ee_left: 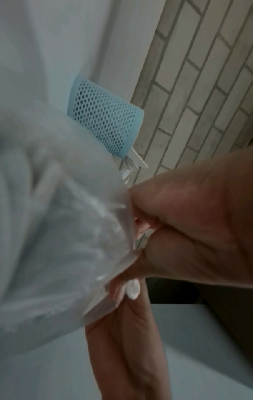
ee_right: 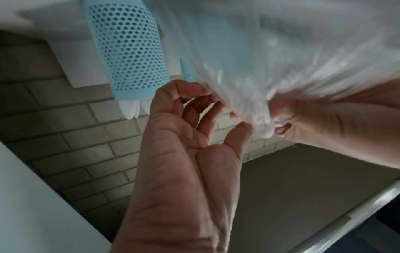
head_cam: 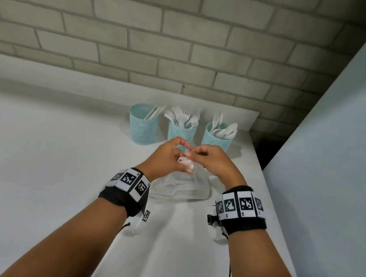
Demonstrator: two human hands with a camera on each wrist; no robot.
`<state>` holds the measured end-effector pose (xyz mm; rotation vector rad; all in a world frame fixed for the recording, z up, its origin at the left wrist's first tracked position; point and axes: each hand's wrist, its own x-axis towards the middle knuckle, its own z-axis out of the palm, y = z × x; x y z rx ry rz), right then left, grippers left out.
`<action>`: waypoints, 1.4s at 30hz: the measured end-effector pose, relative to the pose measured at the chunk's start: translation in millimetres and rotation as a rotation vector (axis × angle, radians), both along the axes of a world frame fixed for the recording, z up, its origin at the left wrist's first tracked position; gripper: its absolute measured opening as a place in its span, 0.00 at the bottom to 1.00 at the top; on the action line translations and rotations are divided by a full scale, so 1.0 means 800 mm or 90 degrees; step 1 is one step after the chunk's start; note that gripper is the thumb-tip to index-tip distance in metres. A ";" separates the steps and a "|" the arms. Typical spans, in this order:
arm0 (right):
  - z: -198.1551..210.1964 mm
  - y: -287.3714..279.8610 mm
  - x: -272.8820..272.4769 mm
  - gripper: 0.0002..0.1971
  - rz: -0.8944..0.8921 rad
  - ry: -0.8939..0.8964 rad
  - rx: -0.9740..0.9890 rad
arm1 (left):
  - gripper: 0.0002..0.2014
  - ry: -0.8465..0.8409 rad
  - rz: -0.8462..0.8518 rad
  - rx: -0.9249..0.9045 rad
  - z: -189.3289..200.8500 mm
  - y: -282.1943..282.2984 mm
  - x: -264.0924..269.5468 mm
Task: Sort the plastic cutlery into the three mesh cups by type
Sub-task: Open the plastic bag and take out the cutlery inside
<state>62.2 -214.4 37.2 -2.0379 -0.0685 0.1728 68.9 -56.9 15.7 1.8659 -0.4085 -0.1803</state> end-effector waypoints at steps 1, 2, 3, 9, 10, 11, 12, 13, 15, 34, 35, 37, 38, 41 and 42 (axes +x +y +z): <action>-0.003 -0.001 -0.001 0.09 -0.006 0.001 0.011 | 0.29 0.006 -0.007 -0.007 0.000 0.000 0.000; -0.005 -0.001 -0.001 0.09 -0.011 0.002 0.024 | 0.28 0.014 -0.010 -0.019 -0.001 0.000 0.000; -0.007 0.000 -0.001 0.08 -0.017 0.003 0.038 | 0.28 0.021 -0.008 -0.032 -0.002 0.001 0.000; -0.019 0.009 0.000 0.04 -0.073 0.033 0.199 | 0.22 0.050 0.035 -0.085 -0.009 0.004 -0.002; -0.021 0.010 0.000 0.04 -0.083 0.045 0.235 | 0.21 0.054 0.044 -0.094 -0.011 0.004 -0.002; -0.023 0.011 0.001 0.04 -0.092 0.054 0.270 | 0.21 0.058 0.048 -0.100 -0.013 0.004 -0.003; -0.024 0.013 0.002 0.05 -0.101 0.058 0.305 | 0.21 0.060 0.049 -0.101 -0.015 0.005 -0.002; -0.025 0.014 0.002 0.05 -0.110 0.057 0.335 | 0.20 0.063 0.049 -0.098 -0.016 0.005 -0.002; -0.024 0.016 0.004 0.07 -0.133 0.041 0.370 | 0.14 0.070 0.040 -0.092 -0.017 0.005 -0.001; 0.010 -0.010 0.009 0.17 0.037 0.043 -0.116 | 0.09 -0.043 0.047 0.027 -0.012 0.009 0.010; 0.005 -0.014 0.006 0.20 0.110 0.077 -0.228 | 0.10 -0.062 0.051 0.048 -0.010 0.009 0.009; -0.005 -0.015 0.003 0.22 0.199 0.109 -0.293 | 0.12 -0.094 0.064 0.083 -0.009 0.011 0.008; -0.010 -0.011 0.002 0.22 0.186 0.094 -0.276 | 0.12 -0.103 0.069 0.094 -0.010 0.011 0.009; -0.017 0.000 0.002 0.18 0.033 0.035 -0.134 | 0.15 -0.152 0.103 0.132 -0.011 0.009 0.006; -0.019 0.002 0.002 0.15 0.019 0.014 -0.096 | 0.18 -0.182 0.137 0.164 -0.013 0.009 0.005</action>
